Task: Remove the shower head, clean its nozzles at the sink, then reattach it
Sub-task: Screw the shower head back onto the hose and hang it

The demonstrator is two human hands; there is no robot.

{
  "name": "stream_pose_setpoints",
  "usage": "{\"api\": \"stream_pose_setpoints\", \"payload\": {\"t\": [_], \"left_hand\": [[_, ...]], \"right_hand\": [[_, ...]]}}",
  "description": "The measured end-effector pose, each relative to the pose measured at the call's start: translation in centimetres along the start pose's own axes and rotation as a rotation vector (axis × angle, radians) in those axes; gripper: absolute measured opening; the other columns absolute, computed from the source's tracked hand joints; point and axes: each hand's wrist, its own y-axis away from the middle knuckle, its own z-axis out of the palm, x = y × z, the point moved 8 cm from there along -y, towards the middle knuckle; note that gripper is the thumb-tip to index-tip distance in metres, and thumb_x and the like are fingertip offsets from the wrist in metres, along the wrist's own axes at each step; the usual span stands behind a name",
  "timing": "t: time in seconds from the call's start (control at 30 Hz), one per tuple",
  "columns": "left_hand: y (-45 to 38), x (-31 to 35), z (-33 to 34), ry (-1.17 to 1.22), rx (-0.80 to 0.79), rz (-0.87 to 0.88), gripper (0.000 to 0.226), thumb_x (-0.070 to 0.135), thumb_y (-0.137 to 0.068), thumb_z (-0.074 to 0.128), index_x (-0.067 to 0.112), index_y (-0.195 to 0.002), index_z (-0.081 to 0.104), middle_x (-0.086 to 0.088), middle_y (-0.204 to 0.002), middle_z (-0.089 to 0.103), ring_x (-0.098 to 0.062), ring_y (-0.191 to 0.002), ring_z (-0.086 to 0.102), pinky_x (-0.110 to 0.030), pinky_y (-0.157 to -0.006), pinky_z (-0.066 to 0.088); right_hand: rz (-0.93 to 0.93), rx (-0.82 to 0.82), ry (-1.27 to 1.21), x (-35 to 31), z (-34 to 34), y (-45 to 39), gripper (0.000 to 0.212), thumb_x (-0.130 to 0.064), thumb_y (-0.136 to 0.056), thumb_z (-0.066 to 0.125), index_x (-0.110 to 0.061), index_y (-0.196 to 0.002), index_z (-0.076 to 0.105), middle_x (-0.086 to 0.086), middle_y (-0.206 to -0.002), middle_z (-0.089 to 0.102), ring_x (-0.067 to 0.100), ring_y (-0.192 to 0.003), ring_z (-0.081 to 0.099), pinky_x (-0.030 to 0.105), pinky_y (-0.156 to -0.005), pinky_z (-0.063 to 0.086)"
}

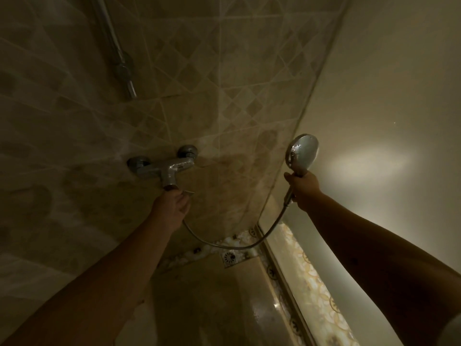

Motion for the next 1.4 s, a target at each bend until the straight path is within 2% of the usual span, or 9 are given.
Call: {"api": "stream_pose_setpoints", "payload": {"t": [0.17, 0.3, 0.47, 0.6, 0.73, 0.87, 1.07, 1.27, 1.4], "left_hand": [[0.5, 0.5, -0.1, -0.137, -0.048, 0.008, 0.042, 0.014, -0.099, 0.042, 0.002, -0.138, 0.043, -0.016, -0.149, 0.043, -0.03, -0.136, 0.043, -0.04, -0.095, 0.041], [1.3, 0.8, 0.1, -0.343, -0.078, 0.044, 0.02, 0.011, -0.1, 0.043, 0.006, -0.112, 0.057, -0.018, -0.138, 0.052, -0.028, -0.124, 0.052, -0.039, -0.09, 0.044], [2.6, 1.8, 1.4, -0.637, -0.079, 0.141, 0.027, 0.014, -0.095, 0.055, 0.01, -0.122, 0.06, -0.012, -0.125, 0.061, -0.023, -0.109, 0.058, -0.031, -0.07, 0.046], [4.1, 3.0, 3.4, -0.909, -0.126, 0.298, 0.02, 0.019, -0.09, 0.064, 0.019, -0.11, 0.061, -0.002, -0.104, 0.06, -0.019, -0.095, 0.057, -0.029, -0.075, 0.045], [6.1, 4.2, 6.3, -0.93, -0.226, 0.416, 0.025, 0.01, -0.09, 0.063, 0.005, -0.115, 0.063, -0.01, -0.099, 0.064, -0.026, -0.092, 0.06, -0.035, -0.079, 0.048], [8.6, 6.3, 9.9, -1.176, -0.332, 0.556, 0.044, 0.022, -0.091, 0.065, 0.017, -0.133, 0.055, 0.005, -0.117, 0.061, -0.011, -0.104, 0.058, -0.018, -0.079, 0.047], [10.9, 11.9, 13.1, -1.325, -0.255, 0.711, 0.062, 0.029, -0.09, 0.065, 0.017, -0.146, 0.04, -0.004, -0.146, 0.048, -0.023, -0.125, 0.053, -0.034, -0.099, 0.048], [14.1, 17.9, 15.7, -1.471, -0.186, 0.907, 0.058, 0.034, -0.092, 0.06, 0.015, -0.143, 0.041, -0.006, -0.145, 0.047, -0.024, -0.13, 0.048, -0.035, -0.107, 0.04], [16.7, 21.6, 16.4, -1.238, -0.198, 0.971, 0.046, 0.023, -0.088, 0.068, 0.017, -0.131, 0.055, 0.001, -0.128, 0.061, -0.015, -0.115, 0.058, -0.023, -0.092, 0.048]], "right_hand": [[-0.042, -0.057, 0.057, -1.2, 1.3, 0.8, 0.03, -0.012, -0.089, 0.067, -0.014, -0.119, 0.065, -0.001, -0.072, 0.052, 0.013, -0.061, 0.049, 0.025, -0.054, 0.04], [-0.058, -0.112, 0.09, -2.9, 2.4, 1.5, 0.029, -0.012, -0.088, 0.068, -0.011, -0.117, 0.066, -0.002, -0.072, 0.055, 0.011, -0.061, 0.052, 0.021, -0.052, 0.042], [-0.133, -0.238, 0.176, -5.7, 5.2, 2.5, 0.03, -0.011, -0.085, 0.071, -0.011, -0.116, 0.067, -0.002, -0.077, 0.059, 0.013, -0.065, 0.055, 0.024, -0.055, 0.043], [-0.213, -0.361, 0.239, -8.5, 7.7, 4.0, 0.03, -0.009, -0.085, 0.069, -0.017, -0.114, 0.065, -0.005, -0.08, 0.058, 0.009, -0.067, 0.053, 0.021, -0.053, 0.039], [-0.317, -0.426, 0.314, -12.0, 9.8, 5.5, 0.019, -0.004, -0.083, 0.062, -0.02, -0.092, 0.057, -0.004, -0.084, 0.054, 0.013, -0.074, 0.053, 0.02, -0.051, 0.039], [-0.429, -0.481, 0.362, -16.7, 12.0, 7.2, 0.022, -0.001, -0.083, 0.06, -0.02, -0.074, 0.051, 0.001, -0.074, 0.051, 0.019, -0.068, 0.05, 0.03, -0.054, 0.04], [-0.538, -0.575, 0.407, -23.0, 14.5, 9.9, 0.036, 0.005, -0.079, 0.064, -0.002, -0.112, 0.053, 0.018, -0.105, 0.058, 0.031, -0.095, 0.058, 0.041, -0.074, 0.048], [-0.606, -0.798, 0.262, -29.8, 15.2, 14.0, 0.027, 0.021, -0.078, 0.061, 0.004, -0.099, 0.061, 0.018, -0.1, 0.059, 0.028, -0.093, 0.058, 0.051, -0.092, 0.049], [-0.702, -0.903, 0.204, -34.3, 15.0, 16.8, 0.029, 0.025, -0.076, 0.06, -0.002, -0.085, 0.059, 0.021, -0.101, 0.058, 0.035, -0.1, 0.057, 0.059, -0.097, 0.048]]}}
